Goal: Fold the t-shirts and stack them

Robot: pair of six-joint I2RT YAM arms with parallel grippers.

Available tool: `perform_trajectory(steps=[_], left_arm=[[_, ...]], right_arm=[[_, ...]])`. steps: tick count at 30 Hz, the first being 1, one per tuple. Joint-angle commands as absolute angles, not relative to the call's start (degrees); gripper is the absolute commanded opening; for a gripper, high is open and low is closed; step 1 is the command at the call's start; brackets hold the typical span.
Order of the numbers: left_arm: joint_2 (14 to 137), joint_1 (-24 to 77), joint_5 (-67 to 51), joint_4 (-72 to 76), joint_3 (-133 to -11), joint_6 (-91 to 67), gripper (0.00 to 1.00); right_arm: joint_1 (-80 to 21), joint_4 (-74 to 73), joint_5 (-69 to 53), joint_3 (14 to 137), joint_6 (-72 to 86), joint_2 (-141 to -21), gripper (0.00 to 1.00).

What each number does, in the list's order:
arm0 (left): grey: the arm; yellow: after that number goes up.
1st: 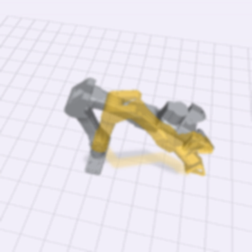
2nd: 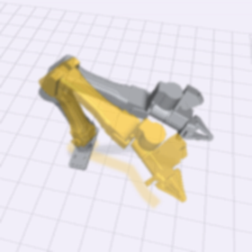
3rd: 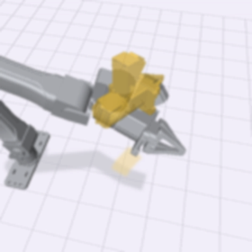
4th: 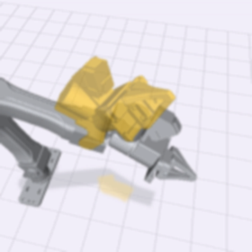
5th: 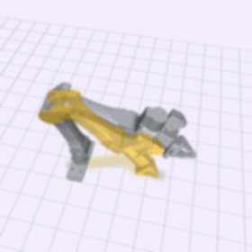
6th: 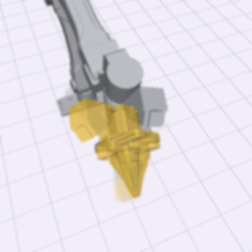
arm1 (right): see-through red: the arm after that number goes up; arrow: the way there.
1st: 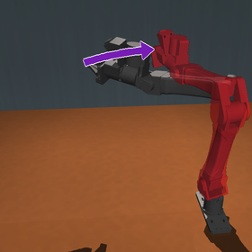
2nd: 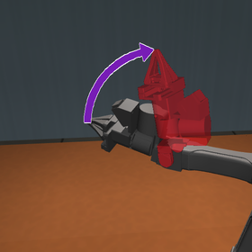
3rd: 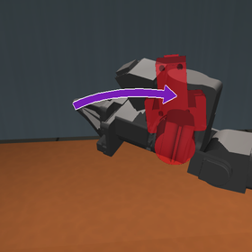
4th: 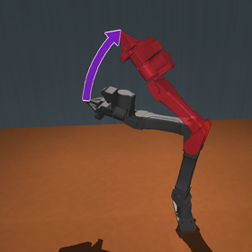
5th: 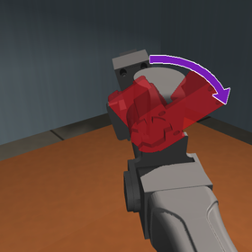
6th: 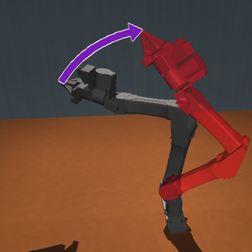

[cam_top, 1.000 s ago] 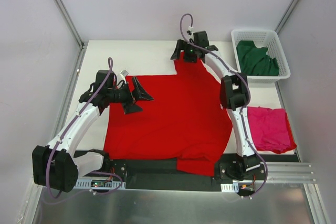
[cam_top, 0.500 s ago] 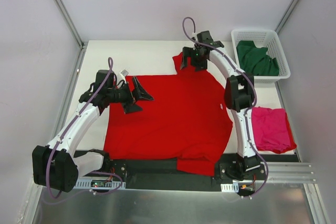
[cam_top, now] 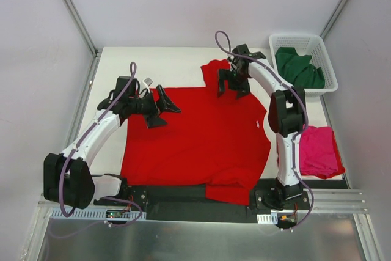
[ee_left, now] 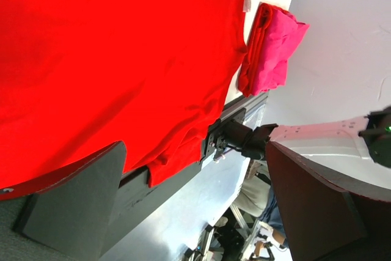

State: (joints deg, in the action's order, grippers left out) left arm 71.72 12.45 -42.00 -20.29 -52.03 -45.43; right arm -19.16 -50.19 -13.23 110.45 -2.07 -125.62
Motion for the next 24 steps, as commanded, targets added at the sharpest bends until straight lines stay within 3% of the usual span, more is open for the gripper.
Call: perform_trajectory(steps=[1, 7, 24], left_arm=[[70.9, 13.0, -44.0, -18.7, -54.6, -43.9, 0.99], [68.6, 13.1, -43.7, -18.7, -52.4, -44.7, 0.99], [67.0, 13.1, -43.0, -18.7, -50.4, -45.9, 0.99]], right_arm=[[-18.9, -53.3, -11.3, 120.8, -4.0, -134.5, 0.96], [-18.5, -56.3, -10.6, 130.9, -4.0, -141.7, 0.96], [-9.8, -45.9, -12.8, 136.3, -1.2, -144.8, 0.96]])
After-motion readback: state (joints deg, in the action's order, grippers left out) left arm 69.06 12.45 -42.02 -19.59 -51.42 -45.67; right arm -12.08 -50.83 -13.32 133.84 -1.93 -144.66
